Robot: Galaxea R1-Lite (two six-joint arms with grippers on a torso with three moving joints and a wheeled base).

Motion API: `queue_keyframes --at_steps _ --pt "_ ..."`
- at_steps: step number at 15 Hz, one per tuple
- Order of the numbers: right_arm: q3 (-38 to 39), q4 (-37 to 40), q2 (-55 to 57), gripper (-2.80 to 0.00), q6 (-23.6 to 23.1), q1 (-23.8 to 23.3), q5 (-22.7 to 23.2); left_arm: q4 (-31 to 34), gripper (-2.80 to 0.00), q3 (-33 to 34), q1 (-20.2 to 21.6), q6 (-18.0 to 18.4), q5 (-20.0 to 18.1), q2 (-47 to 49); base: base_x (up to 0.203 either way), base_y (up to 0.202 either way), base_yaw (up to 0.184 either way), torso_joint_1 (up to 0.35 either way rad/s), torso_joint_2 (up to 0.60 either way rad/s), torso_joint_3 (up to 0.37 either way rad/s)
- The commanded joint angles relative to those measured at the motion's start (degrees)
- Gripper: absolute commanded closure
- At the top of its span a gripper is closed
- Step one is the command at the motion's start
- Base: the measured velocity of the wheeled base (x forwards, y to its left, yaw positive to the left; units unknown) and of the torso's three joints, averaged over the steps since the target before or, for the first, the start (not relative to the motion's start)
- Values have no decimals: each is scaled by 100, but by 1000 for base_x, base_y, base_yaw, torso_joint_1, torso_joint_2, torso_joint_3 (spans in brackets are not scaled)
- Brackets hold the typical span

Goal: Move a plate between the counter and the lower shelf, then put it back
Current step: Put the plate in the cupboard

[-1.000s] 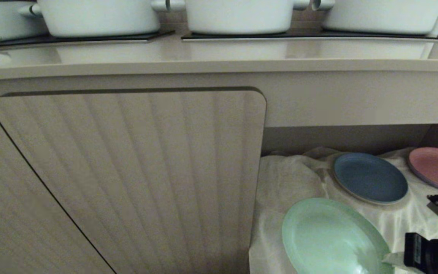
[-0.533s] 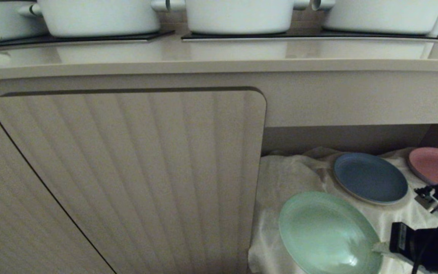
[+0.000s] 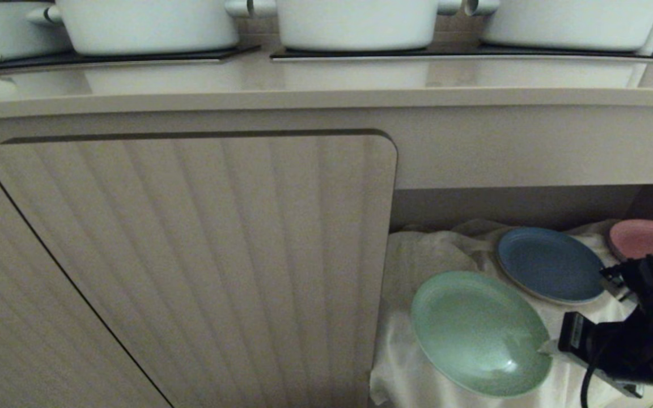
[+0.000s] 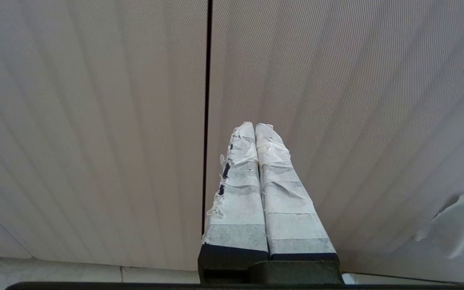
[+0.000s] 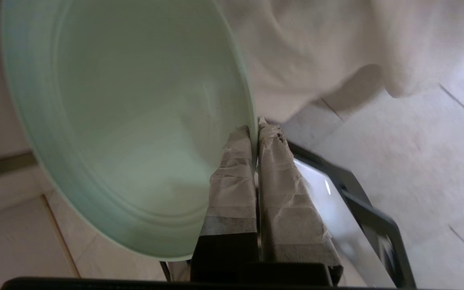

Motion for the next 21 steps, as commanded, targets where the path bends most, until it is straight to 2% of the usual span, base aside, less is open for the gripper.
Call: queue_keyframes --at_steps 1,21 --pt "-17 -116 220 0 23 1 5 0 0 -7 0 -3 4 -2 0 0 0 0 0 0" --pt "-875 -1018 1868 0 40 -78 1 0 0 -2 0 -8 4 -2 0 0 0 0 0 0"
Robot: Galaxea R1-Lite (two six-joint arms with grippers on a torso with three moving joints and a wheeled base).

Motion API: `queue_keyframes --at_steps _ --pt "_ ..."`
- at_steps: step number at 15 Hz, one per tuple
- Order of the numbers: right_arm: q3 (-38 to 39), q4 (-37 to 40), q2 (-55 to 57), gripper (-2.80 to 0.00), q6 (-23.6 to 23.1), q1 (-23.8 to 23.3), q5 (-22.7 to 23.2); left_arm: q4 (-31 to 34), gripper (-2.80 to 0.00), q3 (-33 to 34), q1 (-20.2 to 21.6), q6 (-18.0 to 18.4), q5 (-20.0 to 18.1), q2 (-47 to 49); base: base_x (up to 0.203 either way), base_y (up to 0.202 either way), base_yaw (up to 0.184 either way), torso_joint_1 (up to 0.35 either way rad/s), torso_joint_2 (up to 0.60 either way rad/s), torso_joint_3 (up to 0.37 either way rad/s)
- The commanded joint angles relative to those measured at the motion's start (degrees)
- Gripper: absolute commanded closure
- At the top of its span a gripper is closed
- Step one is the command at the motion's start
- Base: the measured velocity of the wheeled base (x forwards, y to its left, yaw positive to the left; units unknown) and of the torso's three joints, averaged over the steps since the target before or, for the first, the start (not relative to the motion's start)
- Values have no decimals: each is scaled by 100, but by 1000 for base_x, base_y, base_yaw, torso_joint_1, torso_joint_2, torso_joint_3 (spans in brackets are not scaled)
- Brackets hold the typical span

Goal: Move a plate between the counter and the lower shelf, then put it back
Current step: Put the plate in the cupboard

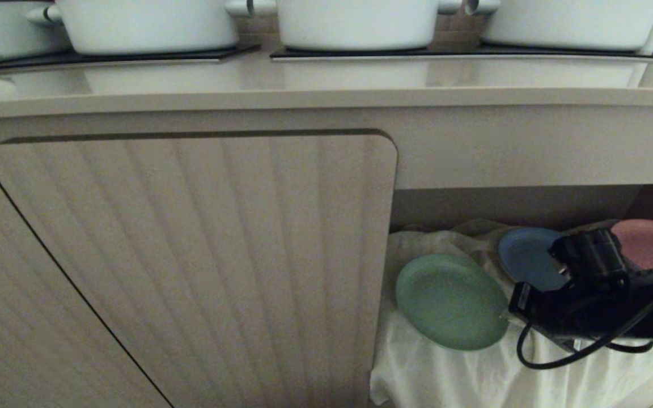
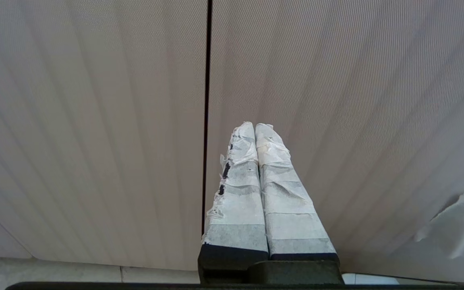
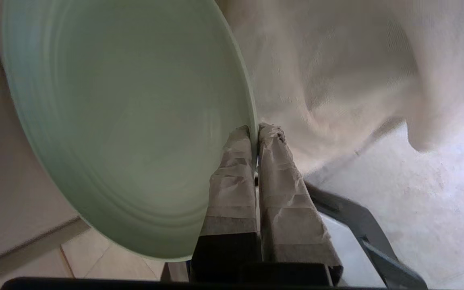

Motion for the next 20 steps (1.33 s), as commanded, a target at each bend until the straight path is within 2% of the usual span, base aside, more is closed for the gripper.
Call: queue_keyframes --at_steps 1,18,20 --pt "-16 -139 157 0 21 2 7 0 0 2 0 -3 3 -2 0 0 0 0 0 0" --pt "-906 -240 948 0 37 5 25 0 0 0 0 -3 3 -2 0 0 0 0 0 0" --pt "-1000 -245 1027 0 173 11 25 0 0 1 0 0 3 -2 0 0 0 0 0 0"
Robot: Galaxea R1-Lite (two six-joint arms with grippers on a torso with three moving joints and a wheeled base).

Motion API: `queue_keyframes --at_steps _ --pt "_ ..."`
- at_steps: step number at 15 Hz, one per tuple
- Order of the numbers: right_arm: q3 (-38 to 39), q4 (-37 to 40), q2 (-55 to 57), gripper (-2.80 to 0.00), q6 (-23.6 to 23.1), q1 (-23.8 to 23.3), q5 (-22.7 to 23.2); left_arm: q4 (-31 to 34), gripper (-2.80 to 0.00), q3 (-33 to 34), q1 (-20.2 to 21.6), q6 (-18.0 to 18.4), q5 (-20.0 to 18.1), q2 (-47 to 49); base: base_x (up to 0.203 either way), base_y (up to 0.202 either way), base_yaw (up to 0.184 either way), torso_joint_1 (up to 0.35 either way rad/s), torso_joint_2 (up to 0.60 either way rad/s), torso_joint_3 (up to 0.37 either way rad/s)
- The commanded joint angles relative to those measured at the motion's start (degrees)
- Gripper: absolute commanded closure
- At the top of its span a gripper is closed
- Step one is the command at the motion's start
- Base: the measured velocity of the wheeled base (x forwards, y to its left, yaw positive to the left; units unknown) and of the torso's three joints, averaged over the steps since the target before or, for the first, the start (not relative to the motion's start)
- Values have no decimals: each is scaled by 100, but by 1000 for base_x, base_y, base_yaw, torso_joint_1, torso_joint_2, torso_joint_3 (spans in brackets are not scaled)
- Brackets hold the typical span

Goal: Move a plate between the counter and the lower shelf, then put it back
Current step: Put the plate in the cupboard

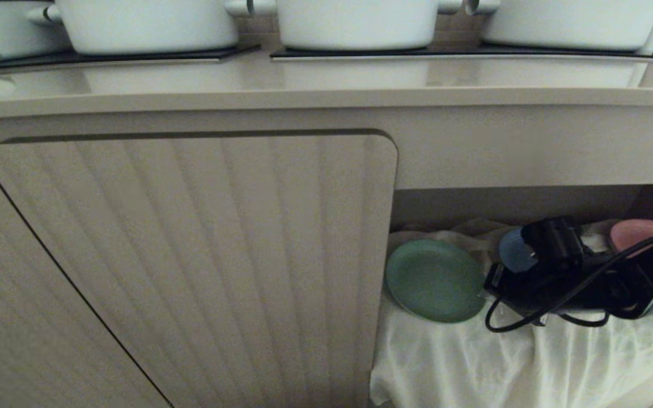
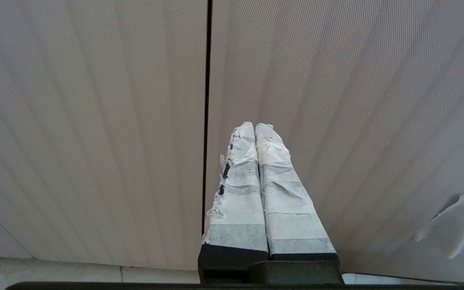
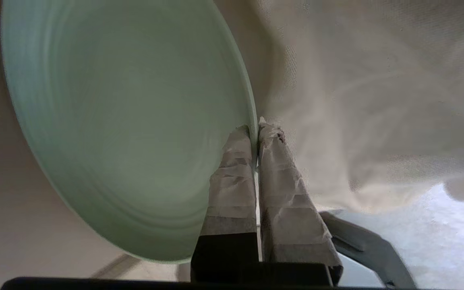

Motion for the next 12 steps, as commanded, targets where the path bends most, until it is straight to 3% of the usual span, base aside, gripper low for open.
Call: queue_keyframes --at_steps 1,12 --pt "-141 -1 108 0 209 5 8 0 0 1 0 -7 3 -2 0 0 0 0 0 0" --pt "-408 -42 391 0 637 145 13 0 0 2 0 -2 3 -2 0 0 0 0 0 0"
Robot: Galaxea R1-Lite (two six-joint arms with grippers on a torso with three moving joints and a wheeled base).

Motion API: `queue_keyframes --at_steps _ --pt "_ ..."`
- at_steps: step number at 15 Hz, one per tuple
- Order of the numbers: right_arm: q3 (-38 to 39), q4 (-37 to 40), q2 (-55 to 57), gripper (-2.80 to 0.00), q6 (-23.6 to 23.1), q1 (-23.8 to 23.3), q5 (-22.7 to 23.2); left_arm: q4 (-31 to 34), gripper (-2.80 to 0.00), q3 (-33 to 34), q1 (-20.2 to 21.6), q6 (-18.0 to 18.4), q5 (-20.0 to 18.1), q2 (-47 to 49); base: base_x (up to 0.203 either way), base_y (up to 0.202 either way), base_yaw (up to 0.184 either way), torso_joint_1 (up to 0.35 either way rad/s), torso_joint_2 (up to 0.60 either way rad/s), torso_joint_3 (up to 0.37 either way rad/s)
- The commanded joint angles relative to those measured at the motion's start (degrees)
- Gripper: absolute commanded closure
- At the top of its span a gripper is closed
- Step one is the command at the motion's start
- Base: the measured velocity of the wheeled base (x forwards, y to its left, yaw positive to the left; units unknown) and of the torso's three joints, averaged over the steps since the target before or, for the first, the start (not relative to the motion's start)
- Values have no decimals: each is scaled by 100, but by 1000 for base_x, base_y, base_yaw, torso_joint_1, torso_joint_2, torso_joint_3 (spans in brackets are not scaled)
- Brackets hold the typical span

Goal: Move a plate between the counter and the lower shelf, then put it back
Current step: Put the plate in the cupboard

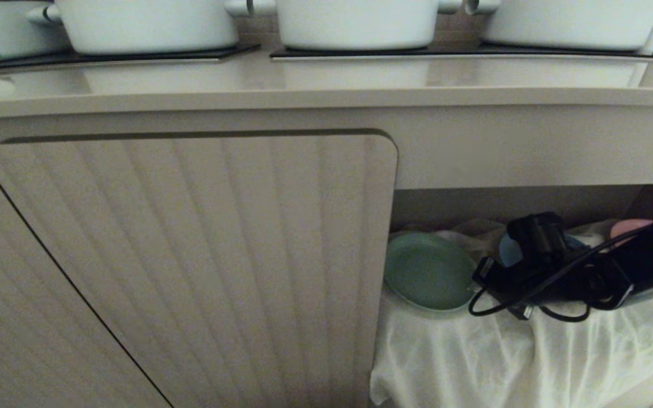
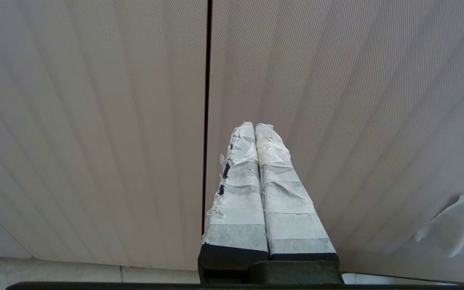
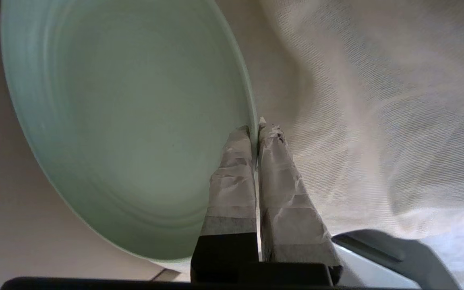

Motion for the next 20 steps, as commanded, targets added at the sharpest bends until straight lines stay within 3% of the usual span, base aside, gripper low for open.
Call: queue_keyframes --at_steps 1,13,14,20 --pt "-7 -9 32 0 47 46 7 0 0 2 0 -9 3 -2 0 0 0 0 0 0" --pt "-69 -9 93 0 20 72 -2 0 0 2 0 0 3 -2 0 0 0 0 0 0" --pt "-69 -1 85 -275 20 72 -2 0 0 -4 0 -6 3 -2 0 0 0 0 0 0" --pt "-69 -18 67 -280 20 64 -19 0 0 2 0 -9 3 -2 0 0 0 0 0 0"
